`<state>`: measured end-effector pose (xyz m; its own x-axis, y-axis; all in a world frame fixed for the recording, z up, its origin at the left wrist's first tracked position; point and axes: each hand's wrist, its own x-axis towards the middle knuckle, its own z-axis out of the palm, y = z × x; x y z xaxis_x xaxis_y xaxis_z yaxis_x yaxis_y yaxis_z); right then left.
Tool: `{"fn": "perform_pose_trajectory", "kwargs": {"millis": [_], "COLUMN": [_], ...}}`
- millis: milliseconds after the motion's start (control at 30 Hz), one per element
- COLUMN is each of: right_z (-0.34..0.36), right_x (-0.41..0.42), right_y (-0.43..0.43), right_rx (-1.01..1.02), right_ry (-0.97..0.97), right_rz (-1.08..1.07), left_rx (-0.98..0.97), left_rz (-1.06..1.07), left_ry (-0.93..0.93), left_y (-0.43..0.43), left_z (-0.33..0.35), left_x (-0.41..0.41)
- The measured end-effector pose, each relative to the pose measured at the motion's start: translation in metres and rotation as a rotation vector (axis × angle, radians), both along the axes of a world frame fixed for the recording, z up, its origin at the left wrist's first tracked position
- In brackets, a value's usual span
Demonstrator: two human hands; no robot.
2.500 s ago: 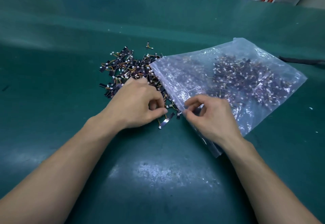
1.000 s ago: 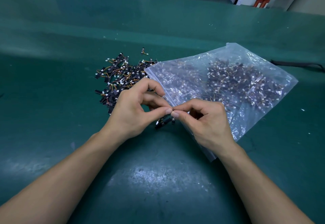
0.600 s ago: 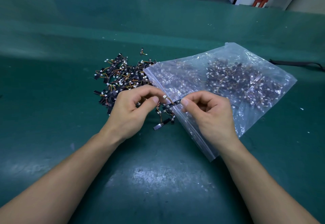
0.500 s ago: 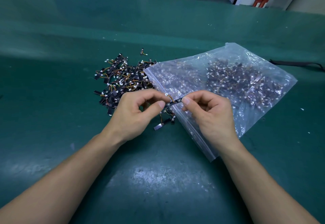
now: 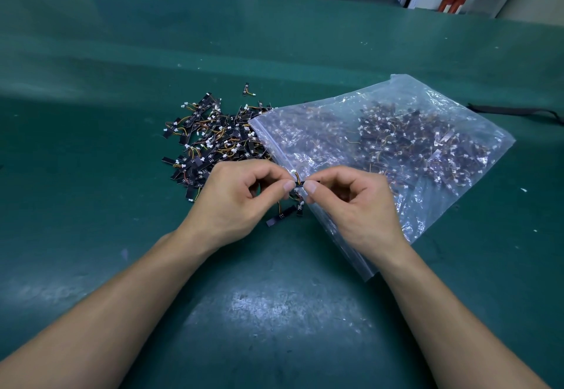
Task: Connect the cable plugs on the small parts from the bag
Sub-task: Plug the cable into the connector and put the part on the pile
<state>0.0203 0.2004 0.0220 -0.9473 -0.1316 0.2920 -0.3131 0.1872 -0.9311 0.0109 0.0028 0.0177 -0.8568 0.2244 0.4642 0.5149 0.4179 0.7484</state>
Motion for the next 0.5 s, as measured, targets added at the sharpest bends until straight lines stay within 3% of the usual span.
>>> {"fn": "perform_pose_trajectory", "kwargs": {"millis": [500], "right_z": [-0.0032], "right_x": [-0.0004], "right_y": [0.0011], "right_rx": [0.037], "right_ry": [-0.007], "right_rz": [0.004], "left_rx": [-0.008], "left_rz": [-0.025], "left_ry": [0.0], "left_y": [-0.0016], "left_z": [-0.0005], "left_x": [0.0008]}}
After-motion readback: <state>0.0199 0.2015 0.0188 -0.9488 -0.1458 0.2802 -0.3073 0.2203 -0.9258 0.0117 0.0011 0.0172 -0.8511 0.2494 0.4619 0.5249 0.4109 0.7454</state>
